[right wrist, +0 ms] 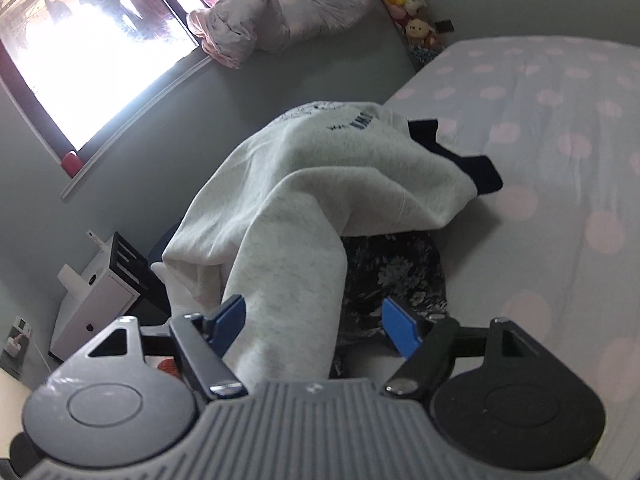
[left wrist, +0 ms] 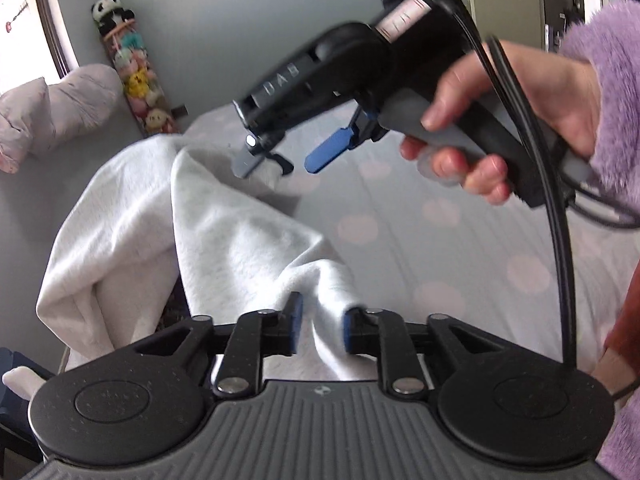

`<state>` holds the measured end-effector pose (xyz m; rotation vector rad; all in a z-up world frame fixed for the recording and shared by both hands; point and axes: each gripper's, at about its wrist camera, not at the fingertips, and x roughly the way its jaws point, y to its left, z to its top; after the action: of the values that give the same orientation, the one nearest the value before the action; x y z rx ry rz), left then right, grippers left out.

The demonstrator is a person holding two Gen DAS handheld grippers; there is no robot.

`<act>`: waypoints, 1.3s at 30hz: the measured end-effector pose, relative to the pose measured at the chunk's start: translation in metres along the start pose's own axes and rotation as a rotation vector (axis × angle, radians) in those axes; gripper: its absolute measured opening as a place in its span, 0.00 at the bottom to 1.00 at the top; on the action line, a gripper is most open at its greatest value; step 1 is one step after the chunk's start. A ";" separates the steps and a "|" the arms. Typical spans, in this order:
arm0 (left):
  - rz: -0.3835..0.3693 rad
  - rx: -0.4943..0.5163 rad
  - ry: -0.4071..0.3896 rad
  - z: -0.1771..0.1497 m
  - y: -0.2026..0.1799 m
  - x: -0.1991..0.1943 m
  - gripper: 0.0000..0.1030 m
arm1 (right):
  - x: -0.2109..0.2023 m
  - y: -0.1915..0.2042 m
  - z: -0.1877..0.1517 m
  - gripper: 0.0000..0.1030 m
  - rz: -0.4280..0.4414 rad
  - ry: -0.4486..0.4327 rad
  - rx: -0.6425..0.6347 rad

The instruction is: Fold clothes

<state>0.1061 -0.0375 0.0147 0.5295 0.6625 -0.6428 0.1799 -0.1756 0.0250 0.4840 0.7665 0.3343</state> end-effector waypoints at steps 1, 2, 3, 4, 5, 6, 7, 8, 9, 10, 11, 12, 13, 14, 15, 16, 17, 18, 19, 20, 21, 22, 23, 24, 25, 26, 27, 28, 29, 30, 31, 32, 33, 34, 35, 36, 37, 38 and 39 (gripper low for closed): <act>0.008 0.015 0.014 -0.001 0.004 0.007 0.35 | 0.008 -0.002 0.002 0.82 0.010 0.010 0.019; 0.013 0.026 0.026 -0.001 0.008 0.015 0.42 | 0.015 -0.004 0.005 0.82 0.017 0.017 0.032; 0.017 0.033 0.035 -0.001 0.015 0.023 0.53 | 0.021 -0.004 0.008 0.82 0.019 0.019 0.036; 0.012 0.033 0.043 -0.001 0.020 0.030 0.54 | 0.028 -0.004 0.011 0.82 0.022 0.022 0.040; -0.004 0.022 0.050 -0.002 0.025 0.035 0.54 | 0.034 -0.003 0.014 0.82 0.023 0.024 0.042; -0.023 0.008 0.058 -0.004 0.028 0.039 0.54 | 0.038 -0.002 0.020 0.82 0.023 0.023 0.040; -0.040 -0.004 0.066 -0.006 0.031 0.043 0.55 | 0.043 -0.001 0.025 0.82 0.022 0.021 0.038; -0.056 -0.013 0.074 -0.007 0.033 0.046 0.56 | 0.048 0.000 0.031 0.82 0.021 0.019 0.037; -0.073 -0.022 0.082 -0.008 0.034 0.049 0.58 | 0.053 0.001 0.039 0.83 0.022 0.014 0.040; -0.080 -0.028 0.089 -0.009 0.036 0.052 0.61 | 0.057 0.001 0.047 0.83 0.023 0.010 0.043; -0.075 -0.031 0.096 -0.008 0.040 0.057 0.61 | 0.061 0.002 0.054 0.83 0.023 0.005 0.045; -0.070 -0.038 0.103 -0.007 0.046 0.064 0.62 | 0.066 0.004 0.062 0.84 0.023 -0.002 0.044; -0.071 -0.052 0.112 -0.006 0.052 0.071 0.62 | 0.071 0.005 0.069 0.84 0.022 -0.008 0.042; -0.077 -0.069 0.124 -0.006 0.058 0.078 0.62 | 0.078 0.007 0.074 0.84 0.018 -0.006 0.038; -0.086 -0.085 0.135 -0.005 0.064 0.084 0.62 | 0.084 0.008 0.079 0.84 0.013 0.001 0.033; -0.094 -0.095 0.144 -0.005 0.068 0.088 0.62 | 0.092 0.010 0.082 0.84 0.008 0.010 0.026; -0.098 -0.100 0.150 -0.005 0.071 0.092 0.62 | 0.099 0.012 0.085 0.83 0.003 0.018 0.018; -0.098 -0.102 0.156 -0.005 0.074 0.095 0.62 | 0.104 0.014 0.087 0.79 -0.005 0.022 0.007; -0.095 -0.101 0.161 -0.005 0.077 0.097 0.62 | 0.108 0.015 0.088 0.62 -0.014 0.024 -0.003; -0.091 -0.099 0.165 -0.005 0.080 0.099 0.62 | 0.111 0.016 0.087 0.46 -0.023 0.026 -0.012; -0.086 -0.098 0.170 -0.005 0.083 0.100 0.62 | 0.112 0.015 0.087 0.21 -0.021 0.026 -0.017; -0.081 -0.096 0.175 -0.006 0.086 0.101 0.62 | 0.111 0.016 0.085 0.19 -0.025 0.020 -0.028; -0.076 -0.094 0.179 -0.006 0.090 0.100 0.62 | 0.105 0.018 0.084 0.18 -0.046 -0.004 -0.056; -0.070 -0.093 0.182 -0.006 0.093 0.099 0.62 | 0.099 0.020 0.082 0.15 -0.069 -0.030 -0.086; -0.064 -0.092 0.184 -0.007 0.095 0.096 0.62 | 0.090 0.022 0.081 0.14 -0.097 -0.062 -0.120; -0.057 -0.091 0.187 -0.007 0.098 0.092 0.62 | 0.081 0.024 0.080 0.14 -0.122 -0.088 -0.140; -0.050 -0.091 0.188 -0.007 0.100 0.089 0.62 | 0.070 0.024 0.079 0.13 -0.144 -0.114 -0.156; -0.041 -0.089 0.189 -0.007 0.101 0.083 0.62 | 0.058 0.022 0.079 0.12 -0.159 -0.137 -0.155; -0.032 -0.087 0.190 -0.008 0.102 0.076 0.62 | 0.045 0.020 0.080 0.11 -0.173 -0.162 -0.151; -0.022 -0.085 0.187 -0.008 0.101 0.069 0.63 | 0.029 0.017 0.082 0.10 -0.185 -0.192 -0.139; -0.013 -0.085 0.181 -0.006 0.100 0.061 0.63 | 0.014 0.014 0.083 0.10 -0.195 -0.218 -0.137; -0.003 -0.085 0.175 -0.005 0.098 0.053 0.63 | -0.003 0.013 0.083 0.10 -0.204 -0.248 -0.148; 0.006 -0.084 0.169 -0.003 0.096 0.046 0.63 | -0.019 0.013 0.083 0.10 -0.214 -0.278 -0.160; 0.013 -0.084 0.162 -0.002 0.094 0.038 0.63 | -0.037 0.012 0.082 0.10 -0.225 -0.307 -0.172; 0.016 -0.085 0.153 -0.001 0.090 0.030 0.63 | -0.056 0.011 0.080 0.10 -0.237 -0.332 -0.183; 0.018 -0.087 0.143 0.000 0.086 0.021 0.64 | -0.073 0.009 0.077 0.10 -0.247 -0.354 -0.184; 0.019 -0.091 0.132 0.001 0.082 0.011 0.64 | -0.091 0.007 0.074 0.10 -0.258 -0.376 -0.187; 0.019 -0.096 0.121 0.002 0.080 0.003 0.65 | -0.112 0.004 0.069 0.10 -0.272 -0.397 -0.191; 0.017 -0.102 0.109 0.003 0.079 -0.004 0.68 | -0.130 -0.001 0.064 0.10 -0.283 -0.410 -0.190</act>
<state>0.1591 0.0159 0.0386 0.4774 0.7886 -0.5643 0.1386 -0.2549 0.1393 0.2471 0.3907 0.0374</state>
